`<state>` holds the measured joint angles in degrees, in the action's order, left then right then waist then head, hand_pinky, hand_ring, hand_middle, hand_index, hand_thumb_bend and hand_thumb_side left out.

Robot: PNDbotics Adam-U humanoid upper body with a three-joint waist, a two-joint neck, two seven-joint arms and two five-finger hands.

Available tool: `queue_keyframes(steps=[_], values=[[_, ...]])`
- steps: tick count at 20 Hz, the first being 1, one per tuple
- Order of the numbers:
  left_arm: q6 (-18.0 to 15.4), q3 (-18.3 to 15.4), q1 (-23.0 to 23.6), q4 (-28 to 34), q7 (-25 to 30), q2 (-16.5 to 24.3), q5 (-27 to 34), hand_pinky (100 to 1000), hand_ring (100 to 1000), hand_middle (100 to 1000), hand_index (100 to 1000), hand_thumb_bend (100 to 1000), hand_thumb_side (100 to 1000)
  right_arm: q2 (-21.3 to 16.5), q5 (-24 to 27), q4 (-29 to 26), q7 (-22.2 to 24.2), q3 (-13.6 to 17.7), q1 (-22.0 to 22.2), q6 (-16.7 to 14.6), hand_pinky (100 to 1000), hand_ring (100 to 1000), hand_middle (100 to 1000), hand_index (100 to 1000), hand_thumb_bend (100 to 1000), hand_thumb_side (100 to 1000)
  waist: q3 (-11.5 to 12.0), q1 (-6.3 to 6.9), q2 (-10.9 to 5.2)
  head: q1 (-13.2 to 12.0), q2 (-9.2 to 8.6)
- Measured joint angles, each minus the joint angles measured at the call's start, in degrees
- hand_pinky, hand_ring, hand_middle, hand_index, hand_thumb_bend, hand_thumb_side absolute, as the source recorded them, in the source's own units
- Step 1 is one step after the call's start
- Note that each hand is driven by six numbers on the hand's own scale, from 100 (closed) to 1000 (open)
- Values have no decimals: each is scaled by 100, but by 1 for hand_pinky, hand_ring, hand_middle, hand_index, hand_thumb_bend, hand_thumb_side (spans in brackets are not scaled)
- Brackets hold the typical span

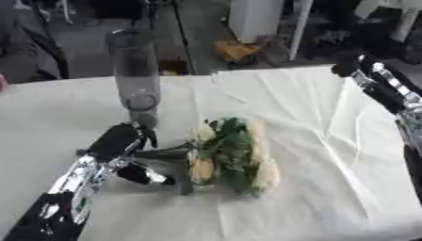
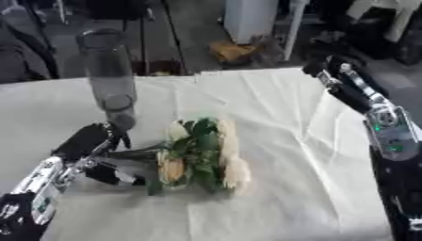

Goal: Arrange flowers into the vase.

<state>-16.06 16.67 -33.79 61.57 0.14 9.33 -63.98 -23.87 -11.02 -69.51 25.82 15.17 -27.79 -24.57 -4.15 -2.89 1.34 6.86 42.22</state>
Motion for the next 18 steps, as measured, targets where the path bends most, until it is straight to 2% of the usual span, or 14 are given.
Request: queue_keyframes(steps=[18], values=[[-41,6,-91,74,3,-28,62,323,362,319,576,930,712,1,1,4,9,0,-1,-9,823,783,693,911,100,798,-16,-1,5,2,0]])
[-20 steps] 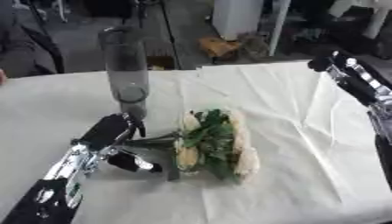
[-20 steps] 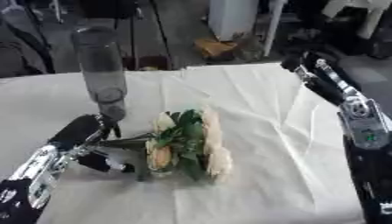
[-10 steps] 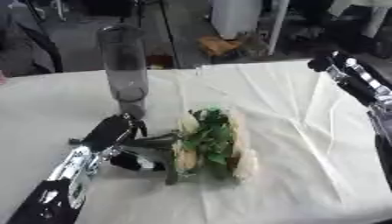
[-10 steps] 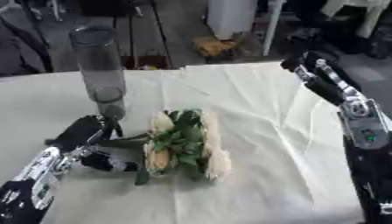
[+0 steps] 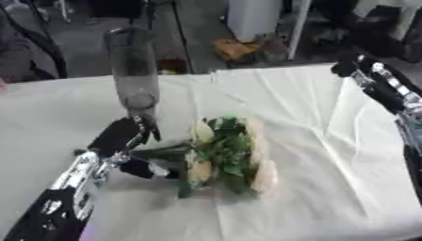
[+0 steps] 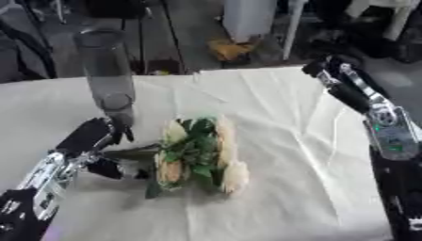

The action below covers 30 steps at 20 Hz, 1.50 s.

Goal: Arrange flowers into the vase.

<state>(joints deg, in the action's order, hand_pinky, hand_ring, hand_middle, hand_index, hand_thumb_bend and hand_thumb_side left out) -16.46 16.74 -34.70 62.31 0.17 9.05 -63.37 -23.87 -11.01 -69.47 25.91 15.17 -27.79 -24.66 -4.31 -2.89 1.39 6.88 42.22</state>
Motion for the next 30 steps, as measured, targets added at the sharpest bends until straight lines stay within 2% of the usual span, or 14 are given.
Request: queue_keyframes(steps=[22,30], values=[[-129,30,89,-165,144,-70,-176,316,357,309,561,864,764,0,2,30,12,0,0,-12,823,783,693,912,100,799,15,-2,1,28,1],[-113,23,91,-176,162,-98,-59,368,412,344,582,847,749,0,2,31,13,0,0,-14,824,783,693,912,100,801,23,-3,1,32,1]])
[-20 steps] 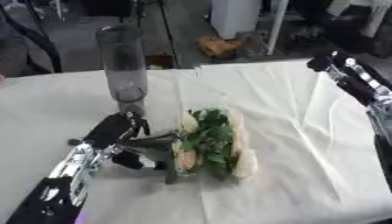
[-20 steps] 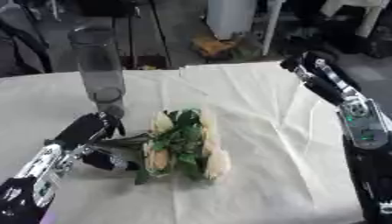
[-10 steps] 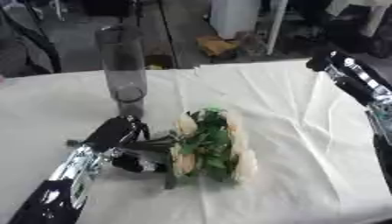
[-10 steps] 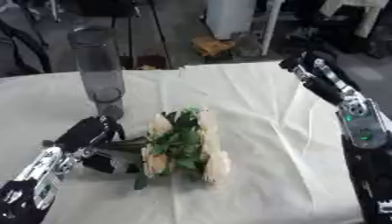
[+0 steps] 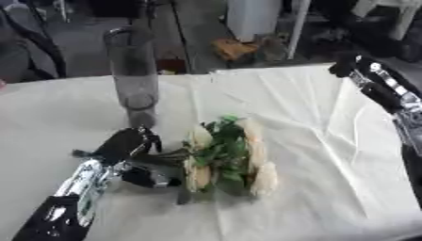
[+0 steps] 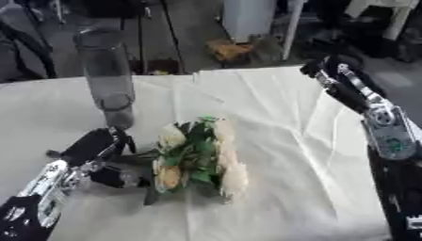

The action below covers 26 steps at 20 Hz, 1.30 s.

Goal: Arrange flowers into the vase.

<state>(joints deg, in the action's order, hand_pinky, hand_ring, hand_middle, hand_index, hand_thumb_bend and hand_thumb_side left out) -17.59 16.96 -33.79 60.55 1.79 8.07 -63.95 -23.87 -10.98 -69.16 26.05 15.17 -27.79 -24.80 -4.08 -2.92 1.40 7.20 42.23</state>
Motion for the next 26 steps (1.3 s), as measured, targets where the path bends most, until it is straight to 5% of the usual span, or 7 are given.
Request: queue_keyframes(steps=[26], values=[[-6,-50,-110,-242,-187,-53,27,379,416,347,586,845,754,41,3,0,17,0,-1,9,824,783,692,912,100,801,-52,7,5,2,0]])
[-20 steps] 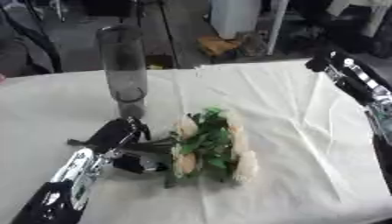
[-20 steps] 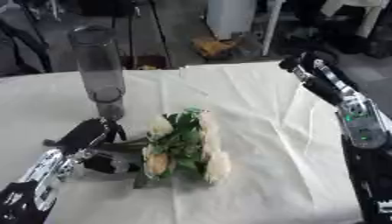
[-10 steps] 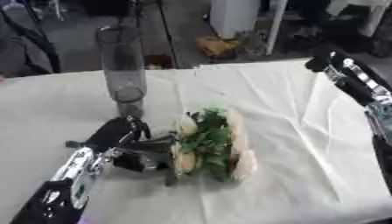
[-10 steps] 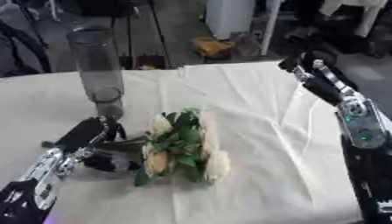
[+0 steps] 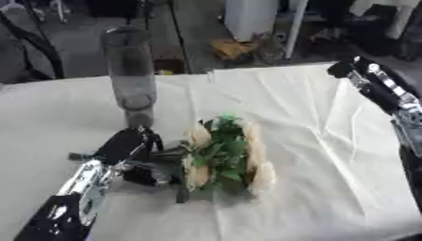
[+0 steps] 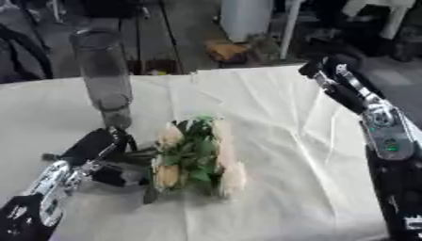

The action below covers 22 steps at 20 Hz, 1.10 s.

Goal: Arrange flowers into the vase.

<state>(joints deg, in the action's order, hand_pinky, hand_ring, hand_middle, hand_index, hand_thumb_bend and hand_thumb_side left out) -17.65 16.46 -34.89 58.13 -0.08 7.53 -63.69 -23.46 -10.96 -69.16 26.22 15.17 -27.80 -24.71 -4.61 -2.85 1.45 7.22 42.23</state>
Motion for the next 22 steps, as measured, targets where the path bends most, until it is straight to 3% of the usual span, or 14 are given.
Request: queue_keyframes(steps=[22], values=[[18,-101,-77,-281,64,-96,-481,371,403,336,583,828,796,0,3,1,18,0,-3,-22,824,783,692,912,100,801,7,-3,19,45,1]])
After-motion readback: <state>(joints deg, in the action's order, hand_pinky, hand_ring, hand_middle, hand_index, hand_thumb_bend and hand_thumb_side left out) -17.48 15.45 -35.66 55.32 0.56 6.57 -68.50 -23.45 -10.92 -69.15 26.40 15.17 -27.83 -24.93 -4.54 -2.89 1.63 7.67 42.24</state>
